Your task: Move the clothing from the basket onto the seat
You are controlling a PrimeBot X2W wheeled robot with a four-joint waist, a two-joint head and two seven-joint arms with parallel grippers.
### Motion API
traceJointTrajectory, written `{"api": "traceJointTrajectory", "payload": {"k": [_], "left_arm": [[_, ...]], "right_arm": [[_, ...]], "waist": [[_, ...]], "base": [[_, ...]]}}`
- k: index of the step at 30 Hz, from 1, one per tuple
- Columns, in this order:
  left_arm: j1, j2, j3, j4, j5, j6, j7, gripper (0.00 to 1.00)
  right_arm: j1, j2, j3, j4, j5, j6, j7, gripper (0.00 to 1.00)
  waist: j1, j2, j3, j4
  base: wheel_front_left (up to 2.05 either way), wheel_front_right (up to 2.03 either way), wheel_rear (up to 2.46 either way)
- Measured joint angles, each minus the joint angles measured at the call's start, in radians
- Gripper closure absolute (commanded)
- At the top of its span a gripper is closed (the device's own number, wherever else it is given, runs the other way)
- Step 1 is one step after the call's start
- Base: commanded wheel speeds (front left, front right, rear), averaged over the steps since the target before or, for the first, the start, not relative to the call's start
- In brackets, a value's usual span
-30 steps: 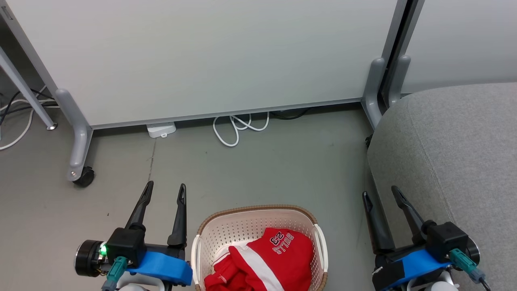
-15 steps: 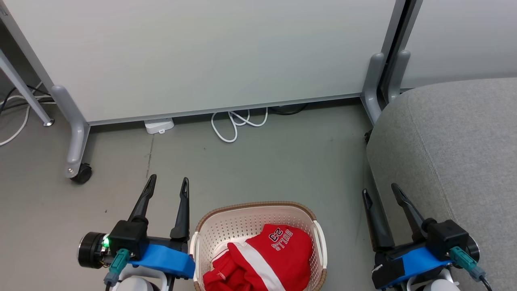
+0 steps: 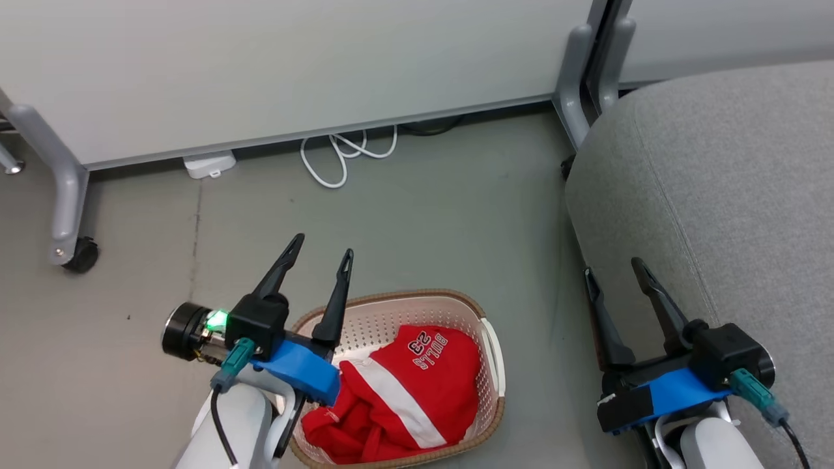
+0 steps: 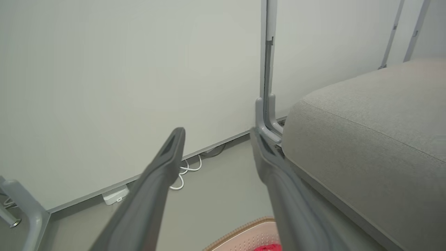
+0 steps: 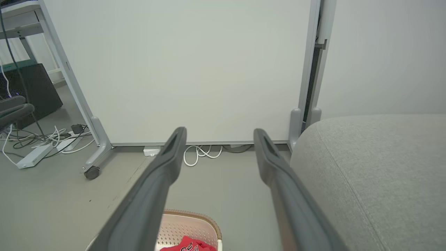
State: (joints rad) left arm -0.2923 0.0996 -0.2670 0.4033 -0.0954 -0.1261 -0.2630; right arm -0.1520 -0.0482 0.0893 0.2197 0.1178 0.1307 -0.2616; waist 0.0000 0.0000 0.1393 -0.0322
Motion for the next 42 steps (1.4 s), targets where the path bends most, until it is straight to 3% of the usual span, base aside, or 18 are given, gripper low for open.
{"api": "traceJointTrajectory", "payload": {"k": [19,32,38,42], "left_arm": [[-0.325,0.119,-0.374,0.269,-0.116,-0.003,0.000,0.00],[-0.558,0.144,-0.733,0.517,-0.218,-0.003,0.002,0.00],[-0.631,0.149,-0.934,0.603,-0.304,-0.003,0.073,0.00],[-0.660,0.158,-1.001,0.612,-0.335,-0.003,0.129,0.00]], "right_arm": [[-0.132,-0.001,0.008,-0.067,0.026,0.000,0.000,0.00],[-0.210,-0.001,0.012,-0.114,0.036,0.000,0.000,0.00],[-0.231,-0.001,0.012,-0.133,0.042,0.000,-0.001,0.00],[-0.249,-0.001,0.016,-0.145,0.047,0.000,-0.001,0.00]], "waist": [[0.0001,-0.0001,0.271,-0.129],[0.0002,-0.0001,0.477,-0.187],[0.0001,-0.0001,0.555,-0.210],[0.0001,0.0000,0.601,-0.223]], "base": [[0.00,0.00,0.00],[0.00,0.00,0.00],[0.00,0.00,0.00],[0.00,0.00,0.00]]}}
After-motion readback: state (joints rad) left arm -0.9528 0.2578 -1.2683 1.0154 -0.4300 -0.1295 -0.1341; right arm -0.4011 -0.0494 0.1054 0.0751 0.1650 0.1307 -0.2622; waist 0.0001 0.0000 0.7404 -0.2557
